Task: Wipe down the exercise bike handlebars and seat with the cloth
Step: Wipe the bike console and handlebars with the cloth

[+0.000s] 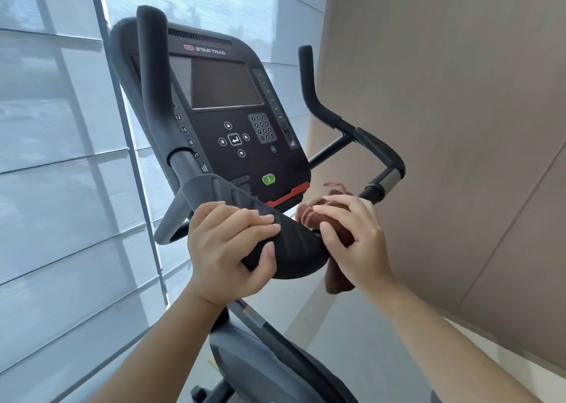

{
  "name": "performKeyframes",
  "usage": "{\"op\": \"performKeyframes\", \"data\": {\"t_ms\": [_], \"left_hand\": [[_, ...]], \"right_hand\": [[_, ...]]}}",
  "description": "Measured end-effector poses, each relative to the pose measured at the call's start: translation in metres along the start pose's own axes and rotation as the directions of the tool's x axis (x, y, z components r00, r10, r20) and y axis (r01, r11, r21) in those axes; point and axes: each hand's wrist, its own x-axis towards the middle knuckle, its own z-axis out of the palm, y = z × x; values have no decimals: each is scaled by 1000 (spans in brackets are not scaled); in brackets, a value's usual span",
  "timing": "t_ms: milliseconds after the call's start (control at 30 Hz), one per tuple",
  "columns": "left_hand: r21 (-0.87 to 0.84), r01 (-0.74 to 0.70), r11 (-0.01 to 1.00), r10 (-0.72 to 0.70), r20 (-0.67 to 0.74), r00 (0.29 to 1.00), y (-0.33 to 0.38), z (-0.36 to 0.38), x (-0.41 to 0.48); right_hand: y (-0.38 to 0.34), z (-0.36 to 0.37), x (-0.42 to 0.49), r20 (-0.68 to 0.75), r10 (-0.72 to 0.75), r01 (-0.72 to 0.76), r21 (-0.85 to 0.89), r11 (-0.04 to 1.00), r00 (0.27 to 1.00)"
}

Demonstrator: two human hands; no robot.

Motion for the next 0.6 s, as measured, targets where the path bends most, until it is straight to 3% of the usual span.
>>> {"op": "performKeyframes", "data": {"t_ms": [133, 267, 367, 433, 533, 600], "left_hand": [[26, -7, 1000, 8, -17, 1000, 0, 4, -2], [72, -11, 997, 13, -34, 999, -2, 5, -6], [101, -23, 995, 26, -33, 999, -3, 5, -7], [120, -20, 993, 20, -1, 1000, -3, 4, -6], [146, -14, 989, 9, 34, 999, -1, 2, -6], [151, -1, 988, -7, 54, 998, 1, 0, -6]], "right_hand": [[43, -17, 31, 262, -147, 139, 50, 989, 954], [58, -28, 73, 601, -115, 90, 72, 993, 791], [32, -15, 73, 660, -319, 246, 205, 947, 680], [22, -9, 67, 648, -389, 263, 287, 921, 655], [38, -11, 72, 671, -362, 218, 292, 931, 647], [53, -16, 85, 732, -266, 164, 209, 964, 628]]}}
